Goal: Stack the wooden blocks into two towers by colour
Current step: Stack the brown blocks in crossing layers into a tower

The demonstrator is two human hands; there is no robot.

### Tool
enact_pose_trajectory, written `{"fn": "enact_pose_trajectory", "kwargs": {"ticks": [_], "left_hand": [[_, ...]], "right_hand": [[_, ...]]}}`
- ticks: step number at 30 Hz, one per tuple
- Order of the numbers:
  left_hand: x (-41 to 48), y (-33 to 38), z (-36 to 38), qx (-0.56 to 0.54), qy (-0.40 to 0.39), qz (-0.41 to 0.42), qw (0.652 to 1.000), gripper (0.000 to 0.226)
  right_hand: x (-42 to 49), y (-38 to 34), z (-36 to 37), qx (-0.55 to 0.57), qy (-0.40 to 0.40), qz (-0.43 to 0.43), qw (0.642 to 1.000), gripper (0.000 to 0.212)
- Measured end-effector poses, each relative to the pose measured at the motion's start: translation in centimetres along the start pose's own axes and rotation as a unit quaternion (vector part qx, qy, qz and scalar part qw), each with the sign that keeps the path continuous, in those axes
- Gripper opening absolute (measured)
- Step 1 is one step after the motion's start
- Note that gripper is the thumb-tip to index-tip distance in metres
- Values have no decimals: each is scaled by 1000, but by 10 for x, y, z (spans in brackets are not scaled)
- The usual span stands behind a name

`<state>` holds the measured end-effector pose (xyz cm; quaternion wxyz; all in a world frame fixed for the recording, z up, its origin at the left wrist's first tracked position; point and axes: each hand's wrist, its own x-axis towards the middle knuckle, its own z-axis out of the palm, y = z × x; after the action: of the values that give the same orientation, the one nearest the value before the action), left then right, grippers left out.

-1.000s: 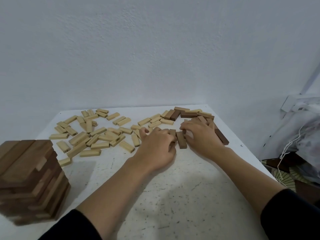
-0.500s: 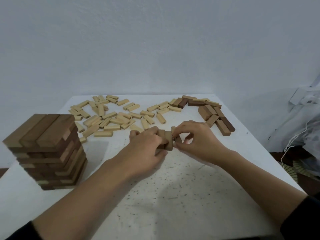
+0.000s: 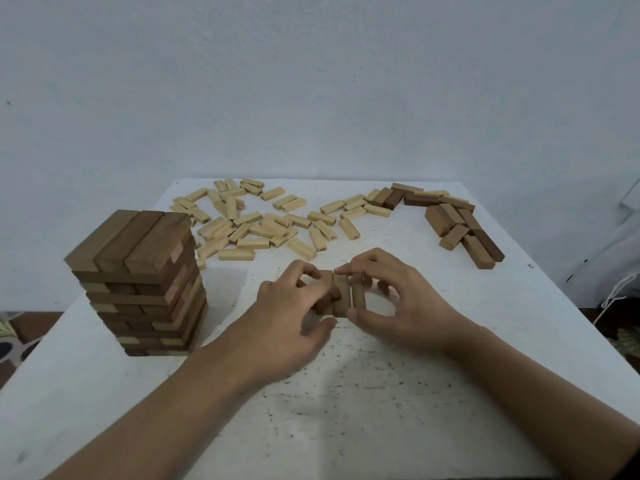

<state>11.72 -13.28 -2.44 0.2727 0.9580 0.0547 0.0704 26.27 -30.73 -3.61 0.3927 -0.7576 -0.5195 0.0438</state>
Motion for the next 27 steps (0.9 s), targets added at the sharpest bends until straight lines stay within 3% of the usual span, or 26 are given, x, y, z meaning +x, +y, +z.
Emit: {"fn": "enact_pose_trajectory", "kwargs": {"ticks": [5, 9, 18, 27], "left_hand": [[1, -7, 2, -38, -8, -11, 999, 27], [0, -9, 2, -26, -9, 8, 1000, 37], [1, -7, 2, -2, 39, 27, 999, 17], [-2, -6, 1, -3, 28, 29, 999, 21]], "right_hand": [[1, 8, -2, -108, -38, 28, 993, 57], [1, 6, -3, -106, -35, 27, 993, 57], [-1, 1, -11, -93, -12, 40, 995, 52], [-2, 2, -13, -62, 6, 67, 996, 47]]}}
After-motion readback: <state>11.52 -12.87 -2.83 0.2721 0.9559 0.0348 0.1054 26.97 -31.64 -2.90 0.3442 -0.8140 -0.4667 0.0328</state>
